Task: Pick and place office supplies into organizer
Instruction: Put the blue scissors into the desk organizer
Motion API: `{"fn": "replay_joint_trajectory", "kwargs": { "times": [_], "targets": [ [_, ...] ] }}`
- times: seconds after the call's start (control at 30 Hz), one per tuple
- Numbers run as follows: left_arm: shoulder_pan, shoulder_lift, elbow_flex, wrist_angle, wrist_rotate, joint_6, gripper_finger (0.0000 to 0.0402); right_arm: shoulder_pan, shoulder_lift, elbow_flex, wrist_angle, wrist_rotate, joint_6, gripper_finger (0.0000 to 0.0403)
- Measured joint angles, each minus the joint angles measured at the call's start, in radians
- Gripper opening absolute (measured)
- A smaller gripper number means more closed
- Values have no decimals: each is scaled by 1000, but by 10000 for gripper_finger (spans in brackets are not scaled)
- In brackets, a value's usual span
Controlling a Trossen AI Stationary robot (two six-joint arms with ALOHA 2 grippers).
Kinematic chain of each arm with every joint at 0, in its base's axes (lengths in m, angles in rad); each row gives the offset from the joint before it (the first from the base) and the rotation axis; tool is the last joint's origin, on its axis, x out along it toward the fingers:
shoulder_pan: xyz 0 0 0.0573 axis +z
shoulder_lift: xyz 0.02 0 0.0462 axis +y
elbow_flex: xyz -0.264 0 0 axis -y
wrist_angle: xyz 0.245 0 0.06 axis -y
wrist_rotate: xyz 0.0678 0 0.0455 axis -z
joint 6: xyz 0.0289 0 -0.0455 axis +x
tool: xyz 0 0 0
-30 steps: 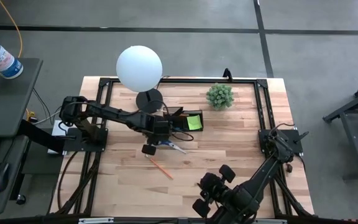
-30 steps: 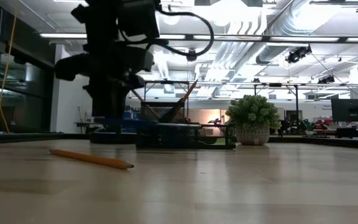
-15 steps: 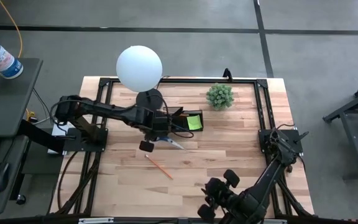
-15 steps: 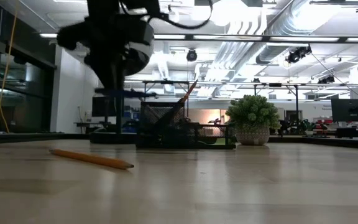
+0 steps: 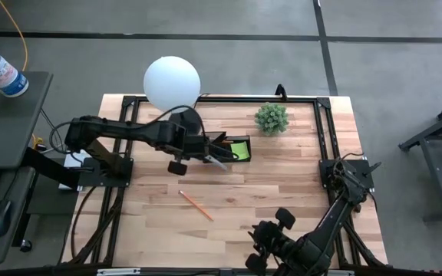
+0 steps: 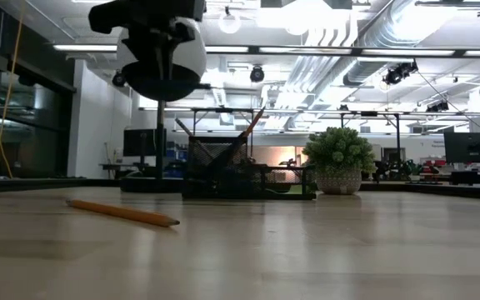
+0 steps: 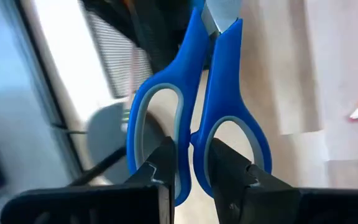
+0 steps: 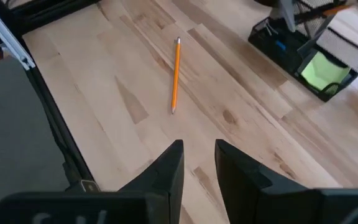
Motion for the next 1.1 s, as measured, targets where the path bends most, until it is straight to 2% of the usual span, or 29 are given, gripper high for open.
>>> {"fn": "replay_joint_trajectory", "kwargs": {
  "times": [0.27, 0.43, 0.67, 0.8, 0.9, 1.1],
  "targets": [
    [-1, 0, 79, -78, -151, 81, 44, 0, 0, 0, -1, 3, -84, 82],
    [-6, 0, 110, -122, -176, 91, 44, 0, 0, 0, 0, 2, -128, 82],
    [-98, 1, 131, -128, -255, 174, 44, 0, 0, 0, 0, 7, -177, 82],
    [-147, 22, 130, -116, -400, 294, 44, 0, 0, 0, 0, 27, -189, 82],
    [-144, 36, 135, -69, -527, 396, 44, 0, 0, 0, 0, 36, -201, 82],
    [-90, 66, 131, -14, -659, 464, 38, 0, 0, 0, 0, 33, -190, 82]
  ]
}}
